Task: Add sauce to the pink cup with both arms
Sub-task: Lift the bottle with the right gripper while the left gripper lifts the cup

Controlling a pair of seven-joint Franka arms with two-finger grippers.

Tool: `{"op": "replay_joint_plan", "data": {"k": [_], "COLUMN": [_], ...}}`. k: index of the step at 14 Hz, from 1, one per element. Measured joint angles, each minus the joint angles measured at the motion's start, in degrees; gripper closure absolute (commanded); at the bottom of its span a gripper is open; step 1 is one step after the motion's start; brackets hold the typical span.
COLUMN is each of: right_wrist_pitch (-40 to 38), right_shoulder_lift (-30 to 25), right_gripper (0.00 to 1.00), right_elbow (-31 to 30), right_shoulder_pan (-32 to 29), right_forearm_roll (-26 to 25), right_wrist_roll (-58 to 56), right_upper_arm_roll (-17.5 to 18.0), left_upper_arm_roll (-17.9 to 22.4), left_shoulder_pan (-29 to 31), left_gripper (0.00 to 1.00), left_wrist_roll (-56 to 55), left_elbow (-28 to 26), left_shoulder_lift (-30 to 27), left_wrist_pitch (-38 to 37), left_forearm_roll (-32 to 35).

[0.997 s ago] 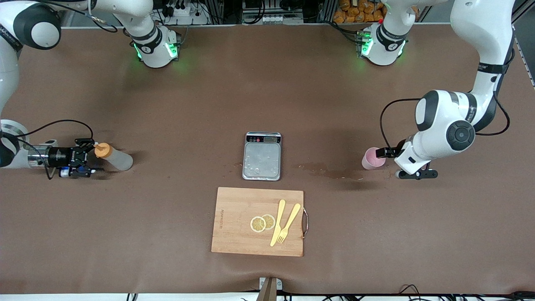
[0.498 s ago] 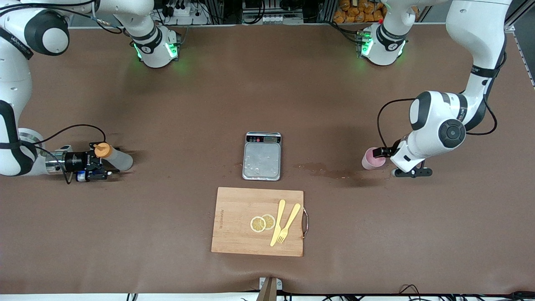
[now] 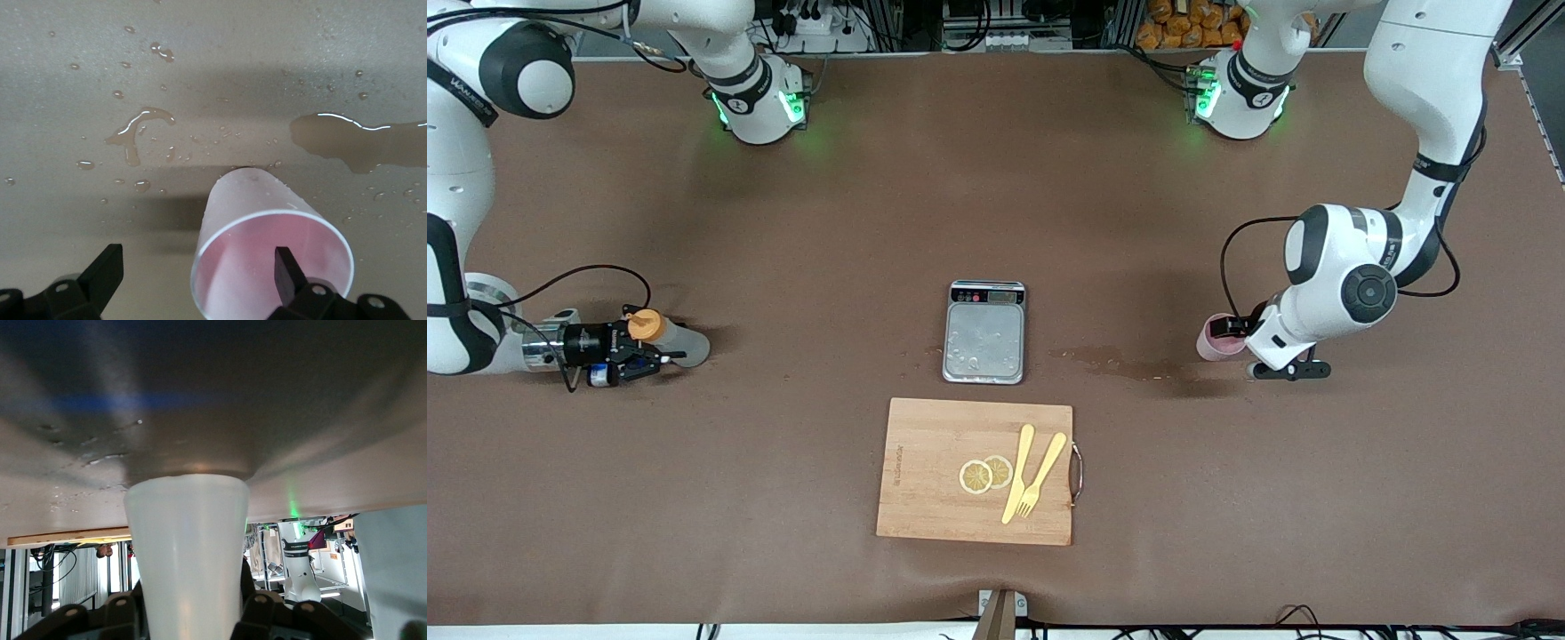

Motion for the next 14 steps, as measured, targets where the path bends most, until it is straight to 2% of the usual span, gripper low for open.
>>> {"op": "replay_joint_plan", "data": {"k": [1, 14], "right_wrist_pitch": [-0.01, 0.01], "right_shoulder_lift": [-0.07, -4.73], "right_gripper": [0.62, 0.66], "right_elbow": [0.43, 7.5], "right_shoulder_pan": [0.16, 9.05], "right_forearm_roll": [0.0, -3.56], "right_wrist_roll": [0.71, 15.24], "right_upper_arm_roll": [0.07, 0.07], "left_upper_arm_roll": [0.0, -0.1], "left_shoulder_pan": [-0.03, -1.16], "left_gripper": [1.0, 1.0], "left_wrist_roll": [0.0, -0.16], "left_elbow": [0.0, 0.7], "left_shoulder_lift": [0.14, -1.29], "left_wrist_pitch": [0.66, 1.31], "left_forearm_roll": [0.0, 0.03]}}
